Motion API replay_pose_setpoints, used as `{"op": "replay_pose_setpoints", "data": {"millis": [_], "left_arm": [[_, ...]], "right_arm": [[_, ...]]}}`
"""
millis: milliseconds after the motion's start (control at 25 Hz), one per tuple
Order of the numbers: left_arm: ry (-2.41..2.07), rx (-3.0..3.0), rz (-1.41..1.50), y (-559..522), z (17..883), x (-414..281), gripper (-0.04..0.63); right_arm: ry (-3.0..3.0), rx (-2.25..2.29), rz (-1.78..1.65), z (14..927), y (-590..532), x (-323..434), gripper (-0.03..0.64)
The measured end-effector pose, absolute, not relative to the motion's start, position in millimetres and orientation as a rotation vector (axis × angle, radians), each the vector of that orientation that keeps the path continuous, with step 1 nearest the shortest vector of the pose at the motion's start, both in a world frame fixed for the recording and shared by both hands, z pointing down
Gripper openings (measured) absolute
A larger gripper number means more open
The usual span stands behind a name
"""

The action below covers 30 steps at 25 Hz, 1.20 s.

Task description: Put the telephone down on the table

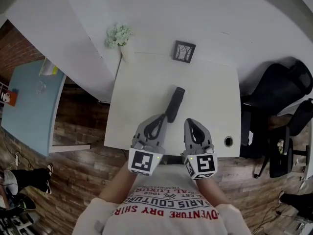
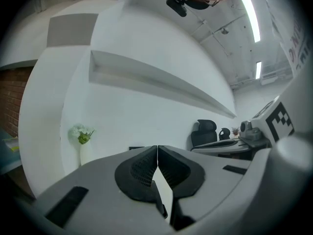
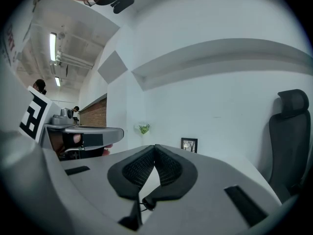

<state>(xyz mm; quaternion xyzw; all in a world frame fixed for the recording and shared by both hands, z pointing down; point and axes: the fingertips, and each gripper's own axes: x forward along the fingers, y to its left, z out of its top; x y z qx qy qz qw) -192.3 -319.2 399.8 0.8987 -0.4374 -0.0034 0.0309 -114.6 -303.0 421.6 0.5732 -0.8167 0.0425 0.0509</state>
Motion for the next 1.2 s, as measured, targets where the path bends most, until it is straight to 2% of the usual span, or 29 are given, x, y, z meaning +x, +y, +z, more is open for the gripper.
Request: {"op": "replay_pose_setpoints", "data": {"millis": [360,1200], "left_arm": [[-1.281,2.773,0.026,-318.4,413.3,-206.1,0.025],[-1.189,2.724,0.044,-320.5,416.1,-179.6,0.025]], "right_arm": [[-2.445,1.799,0.1,424.4,-293.0,-120.6,0.025],[-2.448,1.776,0.073,413.4,-313.1,-101.8,0.025]]}}
